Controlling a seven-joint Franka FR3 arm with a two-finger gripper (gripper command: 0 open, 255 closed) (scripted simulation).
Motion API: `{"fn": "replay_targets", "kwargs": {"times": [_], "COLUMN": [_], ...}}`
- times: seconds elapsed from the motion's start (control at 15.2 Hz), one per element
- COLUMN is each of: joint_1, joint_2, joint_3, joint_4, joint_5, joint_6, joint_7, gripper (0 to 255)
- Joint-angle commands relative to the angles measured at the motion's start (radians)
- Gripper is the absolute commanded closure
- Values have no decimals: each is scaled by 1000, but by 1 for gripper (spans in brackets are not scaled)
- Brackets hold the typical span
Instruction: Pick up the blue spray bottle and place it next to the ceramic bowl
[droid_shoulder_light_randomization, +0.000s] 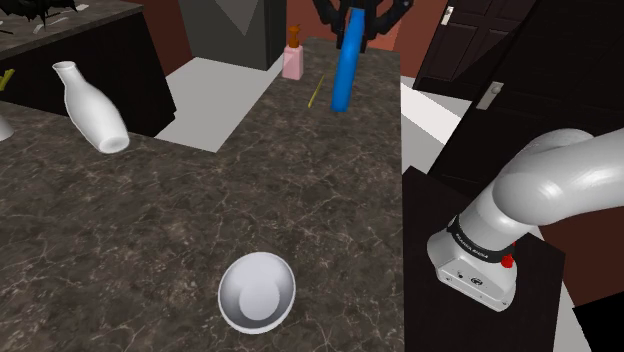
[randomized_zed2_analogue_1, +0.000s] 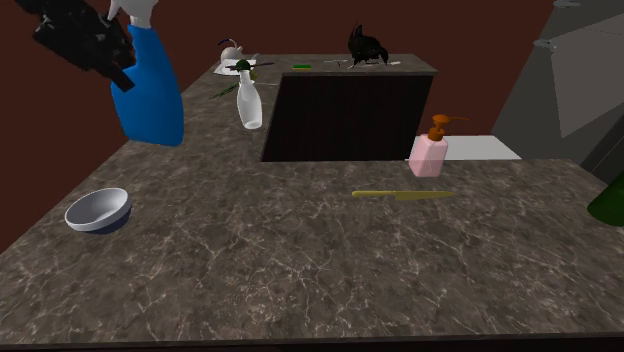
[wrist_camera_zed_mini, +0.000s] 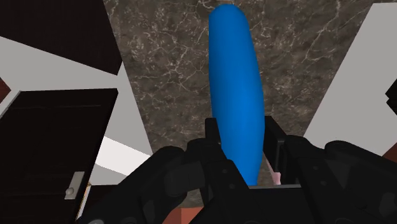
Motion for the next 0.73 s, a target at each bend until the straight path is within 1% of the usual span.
{"fn": "replay_targets", "kwargs": {"times": [0.0,0.33,0.66], "joint_1": [16,43,50], "joint_2": [-14,-32,-27], "joint_3": [34,123,227], "joint_4": [4,56,136], "joint_5": [23,78,129], "joint_6": [-26,-107,-186], "joint_7": [38,132,234], "gripper": [255,255,255]}}
